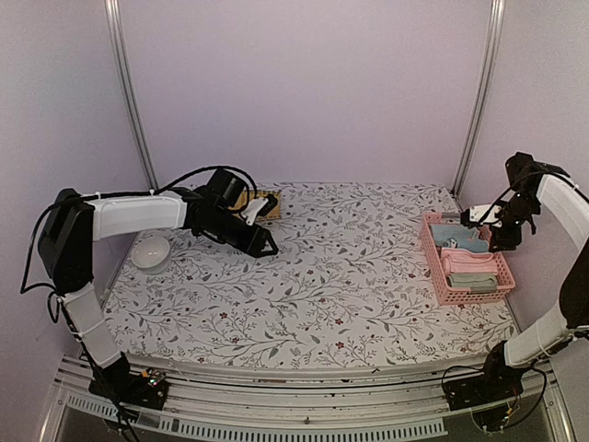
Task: Roll the towels
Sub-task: Reset both arms
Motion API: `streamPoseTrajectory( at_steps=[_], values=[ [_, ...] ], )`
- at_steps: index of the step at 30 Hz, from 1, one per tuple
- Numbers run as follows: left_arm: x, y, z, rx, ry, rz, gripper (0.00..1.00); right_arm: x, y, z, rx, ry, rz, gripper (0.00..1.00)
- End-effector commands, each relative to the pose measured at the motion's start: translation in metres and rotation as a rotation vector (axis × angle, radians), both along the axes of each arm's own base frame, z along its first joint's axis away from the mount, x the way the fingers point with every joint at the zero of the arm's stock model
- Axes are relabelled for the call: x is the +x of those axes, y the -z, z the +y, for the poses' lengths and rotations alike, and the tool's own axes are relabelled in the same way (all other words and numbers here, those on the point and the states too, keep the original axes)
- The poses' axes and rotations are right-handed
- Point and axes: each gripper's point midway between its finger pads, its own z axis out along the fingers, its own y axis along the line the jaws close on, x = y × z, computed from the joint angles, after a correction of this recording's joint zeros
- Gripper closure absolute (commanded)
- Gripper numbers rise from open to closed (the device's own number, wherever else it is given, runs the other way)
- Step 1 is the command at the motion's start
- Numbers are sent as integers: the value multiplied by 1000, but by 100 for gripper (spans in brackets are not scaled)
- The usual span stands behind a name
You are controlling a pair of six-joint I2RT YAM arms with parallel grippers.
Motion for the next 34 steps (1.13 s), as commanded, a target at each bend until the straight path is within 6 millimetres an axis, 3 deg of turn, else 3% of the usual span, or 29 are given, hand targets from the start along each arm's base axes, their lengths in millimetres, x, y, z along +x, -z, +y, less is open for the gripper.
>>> streamPoseTrajectory(
  at_steps=[1,5,7,10,11,12,13,16,20,23,28,34],
  values=[
    [12,-2,20,81,-48,-71,48,40,-69,46,284,98,-195,36],
    [26,-5,36,110,-106,-100,46,76,-129,83,545,150,-364,25],
    [34,-12,46,104,-149,-119,44,93,-157,91,660,183,-471,4],
    [50,-31,67,113,-237,-183,37,105,-185,106,861,246,-524,1],
    [55,-37,75,118,-269,-205,32,107,-188,112,926,257,-516,1],
    [60,-46,83,115,-300,-226,10,108,-191,121,987,234,-510,1],
    [64,-54,92,110,-329,-242,2,112,-191,126,1034,251,-509,1],
    [76,-81,122,105,-439,-312,2,132,-184,129,1152,419,-541,1],
    [82,-114,153,116,-537,-423,2,142,-174,144,1269,446,-466,1],
    [83,-133,174,140,-607,-478,2,150,-186,147,1339,483,-449,1],
    [77,-163,189,121,-654,-554,2,153,-214,145,1371,455,-511,1],
    [67,-165,193,100,-664,-574,1,156,-199,153,1371,412,-455,1]
  ],
)
